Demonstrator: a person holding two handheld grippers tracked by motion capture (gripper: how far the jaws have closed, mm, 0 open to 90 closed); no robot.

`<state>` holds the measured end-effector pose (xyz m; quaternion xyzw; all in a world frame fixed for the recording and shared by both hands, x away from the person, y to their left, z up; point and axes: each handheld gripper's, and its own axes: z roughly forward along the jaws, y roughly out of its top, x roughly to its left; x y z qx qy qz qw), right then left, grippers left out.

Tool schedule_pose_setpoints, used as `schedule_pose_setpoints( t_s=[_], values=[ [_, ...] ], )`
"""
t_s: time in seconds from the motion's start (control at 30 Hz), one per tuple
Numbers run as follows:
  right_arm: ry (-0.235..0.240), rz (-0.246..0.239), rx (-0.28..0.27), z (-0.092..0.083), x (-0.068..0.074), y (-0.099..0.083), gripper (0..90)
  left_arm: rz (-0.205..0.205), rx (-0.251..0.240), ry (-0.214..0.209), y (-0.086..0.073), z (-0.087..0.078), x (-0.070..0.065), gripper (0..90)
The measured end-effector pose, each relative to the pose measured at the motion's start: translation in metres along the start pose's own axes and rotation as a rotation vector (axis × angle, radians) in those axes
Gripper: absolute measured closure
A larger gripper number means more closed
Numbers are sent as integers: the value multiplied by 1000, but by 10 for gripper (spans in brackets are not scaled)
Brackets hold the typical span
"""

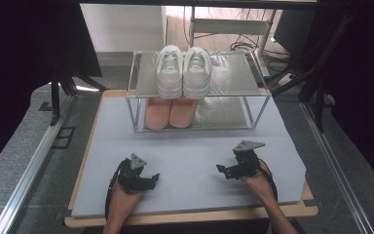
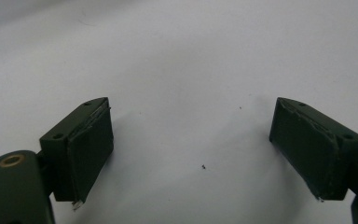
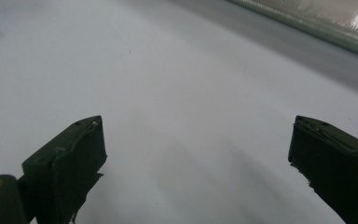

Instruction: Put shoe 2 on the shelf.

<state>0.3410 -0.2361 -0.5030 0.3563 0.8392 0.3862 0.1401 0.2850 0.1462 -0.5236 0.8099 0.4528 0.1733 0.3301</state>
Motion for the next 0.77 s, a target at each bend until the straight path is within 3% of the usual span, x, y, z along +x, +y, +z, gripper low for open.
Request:
schedule_pose_setpoints(
  t_s=[0.33, 0.47, 0.77],
  values=[
    [-18, -11, 37, 11, 3, -16, 47, 0, 0, 0, 0, 0, 0, 137],
    [-37, -39, 52, 13, 6, -15, 57, 0, -1, 1, 0, 0, 0, 137],
    [-26, -29, 55, 13, 5, -16, 54, 0, -1, 0, 0, 0, 0, 137]
  ],
)
